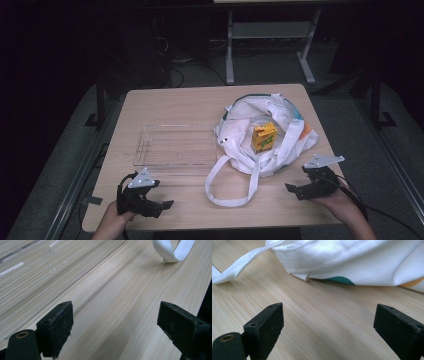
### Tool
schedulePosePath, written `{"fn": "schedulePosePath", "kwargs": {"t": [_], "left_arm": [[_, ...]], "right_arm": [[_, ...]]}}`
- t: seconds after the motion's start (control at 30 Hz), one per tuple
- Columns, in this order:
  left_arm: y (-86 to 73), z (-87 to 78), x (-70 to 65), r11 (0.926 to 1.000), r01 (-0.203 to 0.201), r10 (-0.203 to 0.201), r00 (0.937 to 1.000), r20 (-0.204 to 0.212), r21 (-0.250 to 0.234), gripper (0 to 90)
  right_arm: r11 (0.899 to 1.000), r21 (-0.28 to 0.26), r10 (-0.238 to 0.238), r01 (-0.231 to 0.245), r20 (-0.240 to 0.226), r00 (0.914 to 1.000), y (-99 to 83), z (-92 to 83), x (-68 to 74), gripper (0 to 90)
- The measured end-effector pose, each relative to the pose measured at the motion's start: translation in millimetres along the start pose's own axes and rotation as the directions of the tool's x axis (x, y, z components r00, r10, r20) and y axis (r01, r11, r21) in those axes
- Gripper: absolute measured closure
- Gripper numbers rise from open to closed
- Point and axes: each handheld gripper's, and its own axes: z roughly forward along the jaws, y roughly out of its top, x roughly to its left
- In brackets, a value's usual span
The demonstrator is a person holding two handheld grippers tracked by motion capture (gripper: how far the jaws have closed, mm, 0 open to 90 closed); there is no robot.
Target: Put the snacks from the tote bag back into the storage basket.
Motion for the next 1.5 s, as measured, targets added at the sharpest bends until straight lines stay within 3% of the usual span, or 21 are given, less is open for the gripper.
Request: {"fn": "schedulePosePath", "kwargs": {"t": [0.3, 0.43, 0.5, 0.67, 0.73, 0.77, 1.0, 1.13, 1.5], "left_arm": [[3.1, 0.4, -3.9, 1.0000, 0.003, -0.003, 0.9995, 0.031, 0.000, 13.2], [3.2, -1.0, -4.7, 0.9999, -0.012, 0.013, 0.9992, 0.037, -0.003, 13.2], [2.6, -1.0, -4.7, 0.9999, -0.014, 0.014, 0.9990, 0.043, -0.007, 13.2], [3.0, -1.2, -5.7, 0.9998, -0.008, 0.009, 0.9987, 0.050, -0.018, 13.2], [3.2, -1.1, -5.4, 0.9997, -0.014, 0.015, 0.9987, 0.048, -0.017, 13.2], [3.3, -1.0, -5.5, 0.9997, -0.013, 0.014, 0.9987, 0.050, -0.019, 13.2], [4.0, -0.7, -6.0, 0.9997, -0.006, 0.007, 0.9987, 0.051, -0.025, 13.2], [4.0, -1.3, -5.6, 0.9997, -0.007, 0.008, 0.9987, 0.051, -0.024, 13.2], [3.8, -2.5, -5.4, 0.9996, 0.000, 0.001, 0.9988, 0.049, -0.028, 13.2]], "right_arm": [[1.000, -0.001, 0.020, -0.020, -0.027, 0.9994, 4.1, -7.1, -0.2, 15.8], [1.000, 0.001, 0.014, -0.014, -0.051, 0.9986, 9.1, -12.4, 1.4, 24.6], [1.000, 0.005, 0.024, -0.024, -0.057, 0.9981, 12.7, -15.5, 3.1, 31.6], [1.000, 0.006, -0.006, 0.006, -0.059, 0.9983, 21.9, -20.1, 4.7, 50.0], [1.000, 0.008, -0.004, 0.005, -0.058, 0.9983, 24.0, -20.8, 5.0, 53.1], [1.000, 0.010, -0.010, 0.010, -0.058, 0.9982, 28.1, -21.9, 3.7, 59.7], [1.000, 0.018, -0.001, 0.003, -0.089, 0.9960, 38.2, -20.5, 1.4, 74.4], [1.000, 0.017, 0.006, -0.005, -0.086, 0.9963, 44.7, -20.0, 0.2, 87.7], [0.999, 0.030, -0.042, 0.044, -0.089, 0.9952, 64.4, -10.8, -1.3, 89.6]]}}
